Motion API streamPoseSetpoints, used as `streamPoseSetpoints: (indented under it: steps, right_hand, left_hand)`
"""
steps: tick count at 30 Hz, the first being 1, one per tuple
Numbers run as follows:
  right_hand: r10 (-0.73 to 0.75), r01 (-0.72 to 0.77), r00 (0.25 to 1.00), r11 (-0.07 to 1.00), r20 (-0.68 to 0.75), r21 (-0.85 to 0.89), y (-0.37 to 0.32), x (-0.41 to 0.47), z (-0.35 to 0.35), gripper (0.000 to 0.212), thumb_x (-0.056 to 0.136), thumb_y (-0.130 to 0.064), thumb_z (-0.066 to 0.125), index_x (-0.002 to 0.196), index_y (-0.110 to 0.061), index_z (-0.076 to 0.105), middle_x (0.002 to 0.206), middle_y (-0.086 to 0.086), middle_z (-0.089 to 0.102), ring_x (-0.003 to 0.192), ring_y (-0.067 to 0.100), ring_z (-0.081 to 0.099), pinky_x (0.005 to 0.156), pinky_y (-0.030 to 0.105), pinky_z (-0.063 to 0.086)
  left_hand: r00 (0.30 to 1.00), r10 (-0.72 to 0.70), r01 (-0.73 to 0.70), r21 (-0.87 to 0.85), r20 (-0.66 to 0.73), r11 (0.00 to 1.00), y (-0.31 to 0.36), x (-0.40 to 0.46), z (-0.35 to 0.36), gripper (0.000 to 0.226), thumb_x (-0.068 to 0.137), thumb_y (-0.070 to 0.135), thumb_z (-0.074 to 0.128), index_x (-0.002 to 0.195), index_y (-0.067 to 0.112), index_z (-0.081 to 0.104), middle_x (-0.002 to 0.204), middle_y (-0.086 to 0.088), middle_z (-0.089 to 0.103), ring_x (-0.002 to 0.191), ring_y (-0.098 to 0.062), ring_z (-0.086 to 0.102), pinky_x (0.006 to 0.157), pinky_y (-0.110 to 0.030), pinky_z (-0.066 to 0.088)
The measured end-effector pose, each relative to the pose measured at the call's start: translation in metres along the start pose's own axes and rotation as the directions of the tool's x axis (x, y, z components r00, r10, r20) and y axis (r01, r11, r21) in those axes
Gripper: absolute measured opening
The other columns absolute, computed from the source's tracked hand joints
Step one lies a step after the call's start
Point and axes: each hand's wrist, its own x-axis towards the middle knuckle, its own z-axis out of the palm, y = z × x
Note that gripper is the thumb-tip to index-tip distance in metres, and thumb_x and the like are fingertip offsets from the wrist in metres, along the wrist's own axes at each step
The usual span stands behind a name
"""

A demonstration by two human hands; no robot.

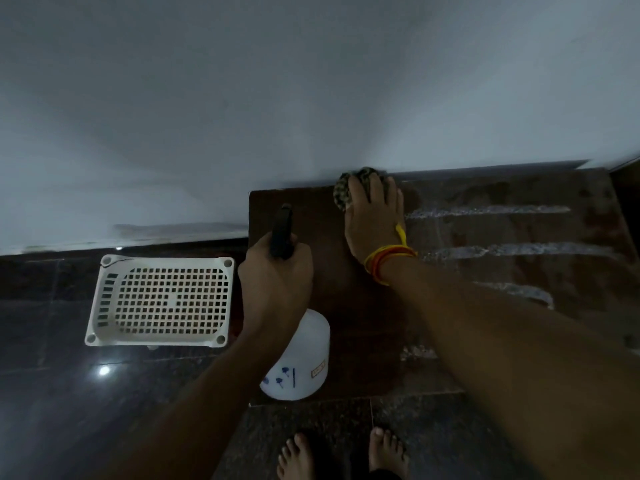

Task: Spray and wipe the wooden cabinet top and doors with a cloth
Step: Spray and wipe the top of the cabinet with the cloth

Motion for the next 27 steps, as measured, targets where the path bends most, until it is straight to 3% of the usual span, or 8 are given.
streamPoseSetpoints:
  steps: [6, 9, 12, 16, 22, 27]
  right_hand:
    - [0.004, -0.004, 1.0, 1.0, -0.027, -0.004, 0.008, -0.05, 0.007, 0.052, 0.094, -0.028, 0.037, 0.145, -0.017, 0.035, 0.153, 0.018, 0.026, 0.141, 0.045, 0.016, 0.115, 0.054, 0.012]
    - [-0.028, 0.028, 1.0, 0.999, 0.001, -0.031, 0.012, -0.045, 0.008, 0.051, 0.097, -0.028, 0.038, 0.147, -0.02, 0.03, 0.155, 0.016, 0.02, 0.143, 0.042, 0.011, 0.117, 0.052, 0.009]
    - [-0.029, 0.029, 1.0, 0.999, 0.001, -0.016, 0.014, -0.038, 0.008, 0.051, 0.098, -0.028, 0.038, 0.147, -0.02, 0.028, 0.156, 0.015, 0.019, 0.143, 0.041, 0.01, 0.118, 0.051, 0.008]
    - [-0.029, 0.029, 1.0, 0.999, -0.005, -0.017, 0.018, -0.072, 0.008, 0.051, 0.097, -0.028, 0.04, 0.146, -0.018, 0.032, 0.154, 0.018, 0.024, 0.141, 0.044, 0.015, 0.116, 0.054, 0.012]
    - [-0.027, 0.029, 0.999, 0.999, 0.048, -0.04, 0.023, -0.15, 0.007, 0.05, 0.098, -0.029, 0.041, 0.146, -0.018, 0.031, 0.154, 0.017, 0.024, 0.142, 0.044, 0.015, 0.115, 0.053, 0.01]
    - [-0.067, 0.069, 0.996, 0.997, 0.057, -0.027, 0.027, -0.126, 0.005, 0.051, 0.099, -0.031, 0.036, 0.148, -0.021, 0.026, 0.157, 0.014, 0.017, 0.144, 0.041, 0.008, 0.118, 0.05, 0.006]
  left_hand:
    - [1.0, 0.023, -0.023, 0.004, -0.006, 1.0, -0.003, -0.011, 0.002, 0.021, 0.091, 0.016, 0.055, 0.071, 0.02, 0.053, 0.059, -0.008, 0.056, 0.056, -0.028, 0.058, 0.053, -0.034, 0.048]
    - [1.0, 0.028, -0.028, 0.0, 0.0, 1.0, -0.004, -0.016, 0.002, 0.019, 0.092, 0.016, 0.055, 0.074, 0.022, 0.054, 0.061, -0.009, 0.057, 0.056, -0.027, 0.058, 0.052, -0.033, 0.049]
    - [1.0, 0.03, -0.03, -0.003, 0.006, 1.0, -0.011, -0.024, 0.003, 0.018, 0.092, 0.018, 0.055, 0.076, 0.025, 0.054, 0.063, -0.007, 0.057, 0.059, -0.028, 0.058, 0.061, -0.044, 0.055]
    - [0.998, 0.054, -0.054, 0.017, -0.012, 0.998, -0.012, -0.037, 0.008, 0.019, 0.091, 0.018, 0.055, 0.072, 0.021, 0.054, 0.062, -0.009, 0.056, 0.06, -0.032, 0.058, 0.061, -0.051, 0.056]
    - [0.997, 0.058, -0.058, 0.017, -0.05, 0.998, -0.014, -0.058, 0.017, 0.022, 0.09, 0.017, 0.054, 0.069, 0.023, 0.052, 0.059, -0.005, 0.055, 0.061, -0.036, 0.063, 0.059, -0.045, 0.055]
    - [0.997, 0.07, -0.07, 0.008, -0.033, 0.998, -0.025, -0.074, 0.019, 0.018, 0.09, 0.017, 0.054, 0.073, 0.023, 0.054, 0.061, -0.006, 0.055, 0.059, -0.032, 0.06, 0.058, -0.043, 0.054]
